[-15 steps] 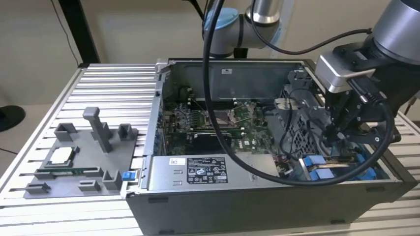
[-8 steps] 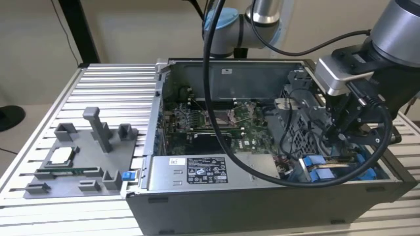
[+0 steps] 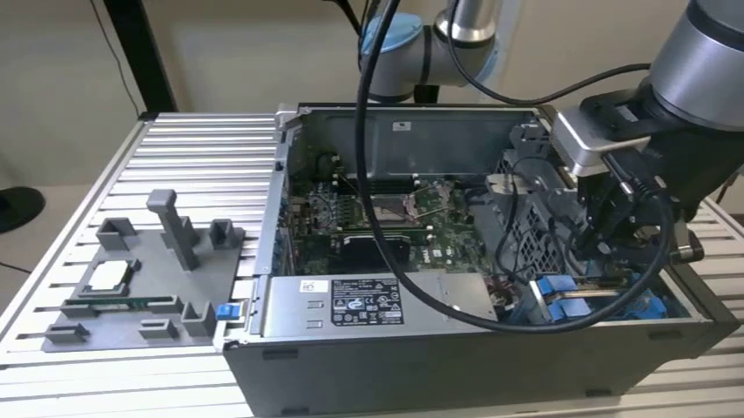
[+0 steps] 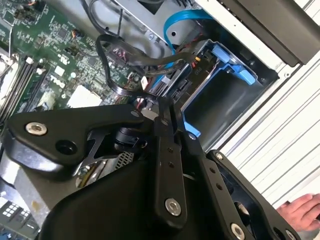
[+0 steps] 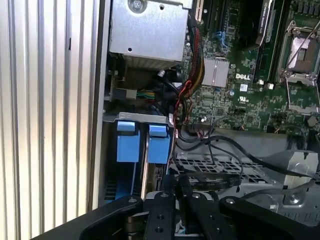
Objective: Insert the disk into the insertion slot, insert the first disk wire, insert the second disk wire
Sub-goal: 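Insert the second disk wire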
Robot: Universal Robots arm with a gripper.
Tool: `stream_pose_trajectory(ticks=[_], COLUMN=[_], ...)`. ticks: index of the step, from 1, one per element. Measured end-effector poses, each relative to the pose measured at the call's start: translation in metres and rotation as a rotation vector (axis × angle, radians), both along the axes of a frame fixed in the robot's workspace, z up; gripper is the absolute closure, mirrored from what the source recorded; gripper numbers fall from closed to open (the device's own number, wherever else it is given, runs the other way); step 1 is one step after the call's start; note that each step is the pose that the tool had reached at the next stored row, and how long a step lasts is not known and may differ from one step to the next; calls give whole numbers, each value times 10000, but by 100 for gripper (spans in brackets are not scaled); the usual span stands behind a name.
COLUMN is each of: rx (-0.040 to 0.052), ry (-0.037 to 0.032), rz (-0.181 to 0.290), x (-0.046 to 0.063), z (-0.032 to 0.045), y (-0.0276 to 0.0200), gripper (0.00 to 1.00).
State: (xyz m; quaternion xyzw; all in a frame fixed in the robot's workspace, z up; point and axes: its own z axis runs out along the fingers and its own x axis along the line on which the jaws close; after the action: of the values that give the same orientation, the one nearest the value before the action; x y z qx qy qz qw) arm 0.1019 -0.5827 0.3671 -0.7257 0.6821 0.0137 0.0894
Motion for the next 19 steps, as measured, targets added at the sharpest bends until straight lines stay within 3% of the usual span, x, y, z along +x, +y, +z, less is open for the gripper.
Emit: stream_pose_trajectory(ticks=[12,19], rx=[-23,-23], ry=[-169,-236], rz=[-101,-100], x=[23,77], z=[-166,-211], y=[0,-6], gripper=[100,100])
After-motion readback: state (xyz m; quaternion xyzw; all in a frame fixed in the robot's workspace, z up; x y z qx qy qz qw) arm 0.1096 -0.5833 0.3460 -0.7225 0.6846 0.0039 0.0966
